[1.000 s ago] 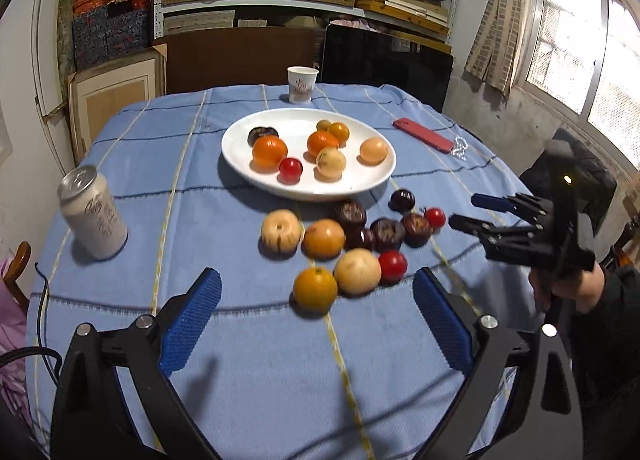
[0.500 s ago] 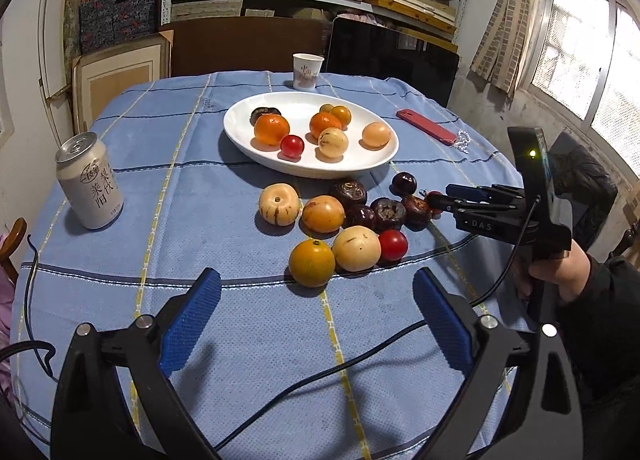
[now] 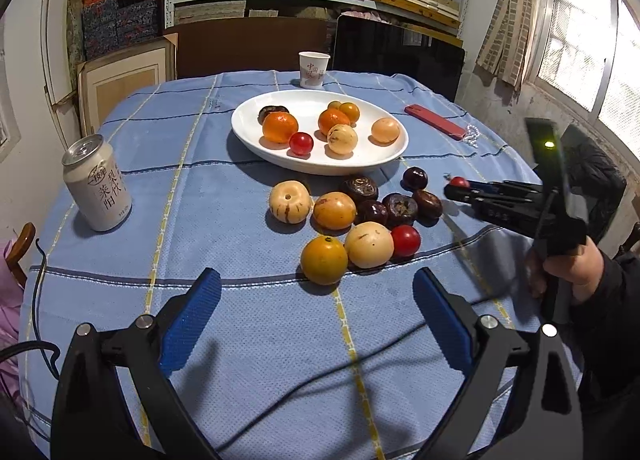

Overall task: Organize fruits
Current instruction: 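Grasp the red tomato with the right tool, then grasp the yellow-orange round fruit with the left tool while the right tool holds the tomato, then carry the tomato and yellow-orange fruit over the plate and open both tools, then grasp another red tomato with the right tool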

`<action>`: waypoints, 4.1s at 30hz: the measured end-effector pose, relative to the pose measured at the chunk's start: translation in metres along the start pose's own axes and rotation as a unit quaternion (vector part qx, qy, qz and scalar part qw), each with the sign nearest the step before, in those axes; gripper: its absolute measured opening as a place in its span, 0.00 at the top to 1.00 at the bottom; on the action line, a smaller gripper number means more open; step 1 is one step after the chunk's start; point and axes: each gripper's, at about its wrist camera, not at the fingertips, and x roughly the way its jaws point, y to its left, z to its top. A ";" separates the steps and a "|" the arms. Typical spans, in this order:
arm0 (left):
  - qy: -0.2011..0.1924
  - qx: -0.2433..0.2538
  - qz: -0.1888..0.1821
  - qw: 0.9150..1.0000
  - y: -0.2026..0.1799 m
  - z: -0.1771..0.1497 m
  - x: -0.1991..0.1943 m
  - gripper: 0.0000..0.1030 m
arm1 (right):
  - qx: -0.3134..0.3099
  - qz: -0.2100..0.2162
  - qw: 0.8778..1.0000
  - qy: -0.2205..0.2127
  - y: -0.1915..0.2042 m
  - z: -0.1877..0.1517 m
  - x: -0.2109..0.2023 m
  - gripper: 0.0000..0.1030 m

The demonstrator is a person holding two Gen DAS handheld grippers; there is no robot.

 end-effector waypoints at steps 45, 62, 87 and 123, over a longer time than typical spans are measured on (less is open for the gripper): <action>-0.010 0.043 0.021 0.999 -0.008 0.017 0.005 0.64 | -0.010 0.043 0.994 -0.104 0.027 -0.021 -0.110 0.73; -0.046 -0.026 -0.017 0.998 0.012 0.184 0.036 0.64 | -0.047 0.041 0.991 -0.122 0.019 0.130 -0.095 0.73; -0.002 -0.053 0.013 0.998 0.036 0.198 0.154 0.21 | -0.033 0.035 0.997 -0.059 0.007 0.149 0.041 0.38; -0.003 -0.031 -0.017 0.999 0.012 -0.012 -0.004 0.07 | -0.072 0.073 0.993 0.052 0.103 -0.009 0.008 0.70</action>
